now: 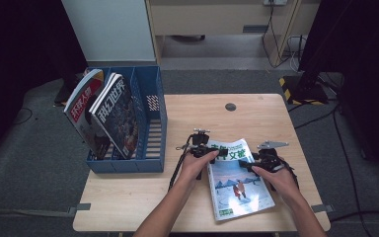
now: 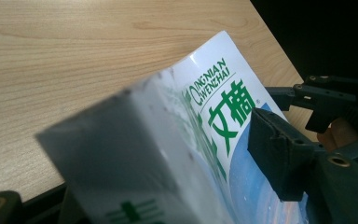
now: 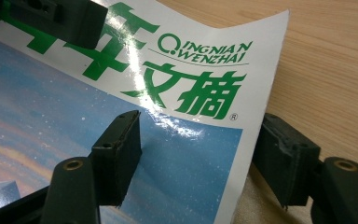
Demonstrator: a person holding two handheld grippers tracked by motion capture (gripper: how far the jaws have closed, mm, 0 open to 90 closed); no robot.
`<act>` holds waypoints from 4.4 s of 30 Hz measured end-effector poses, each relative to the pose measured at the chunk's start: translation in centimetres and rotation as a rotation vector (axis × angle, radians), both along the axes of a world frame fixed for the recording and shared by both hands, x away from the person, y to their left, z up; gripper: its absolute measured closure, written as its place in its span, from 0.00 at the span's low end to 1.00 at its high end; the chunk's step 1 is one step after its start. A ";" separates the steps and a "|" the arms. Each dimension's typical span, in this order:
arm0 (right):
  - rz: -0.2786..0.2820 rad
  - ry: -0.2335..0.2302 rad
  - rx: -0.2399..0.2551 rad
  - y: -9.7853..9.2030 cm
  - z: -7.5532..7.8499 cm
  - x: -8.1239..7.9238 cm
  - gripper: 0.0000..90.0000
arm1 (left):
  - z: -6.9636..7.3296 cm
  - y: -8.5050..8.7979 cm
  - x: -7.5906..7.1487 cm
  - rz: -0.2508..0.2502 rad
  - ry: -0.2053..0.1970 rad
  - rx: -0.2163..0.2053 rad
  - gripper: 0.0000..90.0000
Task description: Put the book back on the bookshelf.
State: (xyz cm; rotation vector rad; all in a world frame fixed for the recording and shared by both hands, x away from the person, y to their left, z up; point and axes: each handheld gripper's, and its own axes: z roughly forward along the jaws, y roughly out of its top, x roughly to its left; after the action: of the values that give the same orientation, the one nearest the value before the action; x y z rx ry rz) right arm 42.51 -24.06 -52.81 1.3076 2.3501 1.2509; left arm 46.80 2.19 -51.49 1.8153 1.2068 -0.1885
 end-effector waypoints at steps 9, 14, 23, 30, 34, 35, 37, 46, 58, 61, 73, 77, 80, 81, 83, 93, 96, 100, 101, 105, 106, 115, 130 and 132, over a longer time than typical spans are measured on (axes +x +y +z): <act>-0.002 -0.001 0.011 0.0 0.0 0.0 0.40 | 0.6 -0.2 0.1 0.014 -0.005 -0.010 0.54; 0.003 -0.002 0.028 0.1 0.1 -0.1 0.39 | 1.6 -0.1 0.1 0.008 -0.034 -0.011 0.64; 0.002 0.025 0.072 0.0 -0.5 0.2 0.30 | 2.2 0.3 0.2 0.019 -0.036 -0.025 0.75; 0.001 0.045 0.099 -0.3 -0.7 0.5 0.23 | 3.1 -0.3 0.2 -0.018 -0.064 0.002 0.76; 0.007 0.057 0.107 -0.2 -0.6 0.4 0.22 | 3.7 -0.6 0.1 -0.036 -0.076 0.018 0.76; 0.007 0.057 0.107 -0.2 -0.6 0.4 0.22 | 3.7 -0.6 0.1 -0.036 -0.076 0.018 0.76; 0.013 0.049 0.095 -0.1 -0.4 0.3 0.23 | 4.0 -0.6 0.1 -0.044 -0.084 0.028 0.76; 0.013 0.030 0.090 0.3 0.1 0.1 0.35 | 4.2 0.0 0.3 -0.061 -0.079 0.041 0.76; 0.036 -0.017 0.068 0.6 0.6 -0.2 0.40 | 4.3 0.2 0.5 -0.064 -0.074 0.052 0.77; 0.040 -0.029 0.051 0.7 0.7 -0.2 0.40 | 4.6 0.2 0.4 -0.068 -0.087 0.060 0.77; 0.029 -0.056 0.088 -0.1 1.3 -0.3 0.28 | 6.7 0.1 -0.5 -0.105 -0.144 0.038 0.80; 0.032 -0.066 0.097 -0.9 1.5 -0.3 0.26 | 7.2 0.3 -0.6 -0.109 -0.154 0.033 0.80; 0.027 -0.070 0.102 -1.5 1.6 -0.2 0.27 | 7.4 0.5 -0.6 -0.109 -0.160 0.030 0.80; 0.020 -0.079 0.103 -1.9 1.5 -0.2 0.27 | 7.5 0.6 -0.7 -0.107 -0.162 0.027 0.80; -0.020 -0.068 0.088 -2.7 1.4 -0.1 0.29 | 7.8 0.8 -0.8 -0.111 -0.173 0.020 0.80; -0.074 -0.032 -0.087 -3.1 -0.3 0.1 0.29 | 9.1 1.5 -1.2 -0.120 -0.209 -0.011 0.81; -0.069 -0.034 -0.099 -2.9 -0.4 0.1 0.29 | 9.8 1.7 -1.3 -0.123 -0.228 -0.013 0.81; -0.068 -0.042 -0.122 -2.6 -0.6 0.1 0.28 | 10.6 1.8 -1.4 -0.135 -0.258 -0.023 0.82; -0.068 -0.042 -0.122 -2.6 -0.6 0.1 0.28 | 10.7 1.9 -1.4 -0.132 -0.258 -0.030 0.82; -0.070 -0.048 -0.128 -2.6 -0.6 0.1 0.28 | 11.2 2.0 -1.4 -0.139 -0.271 -0.034 0.82; -0.071 -0.048 -0.129 -2.6 -0.6 0.1 0.28 | 11.4 2.1 -1.4 -0.142 -0.279 -0.036 0.82; -0.074 -0.073 -0.142 -2.4 -0.8 0.1 0.28 | 12.2 2.4 -1.7 -0.155 -0.314 -0.059 0.82; -0.068 -0.092 -0.164 -2.1 -0.9 0.0 0.28 | 14.7 3.9 -2.2 -0.125 -0.384 -0.104 0.82; -0.067 -0.092 -0.164 -2.0 -0.9 0.0 0.28 | 15.2 4.2 -2.3 -0.117 -0.399 -0.110 0.81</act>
State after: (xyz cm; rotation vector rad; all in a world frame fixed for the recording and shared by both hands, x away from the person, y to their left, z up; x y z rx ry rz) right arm 42.51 -26.11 -53.73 1.2389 2.2715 1.0506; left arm 44.48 6.37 -36.31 1.7256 0.7965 0.0408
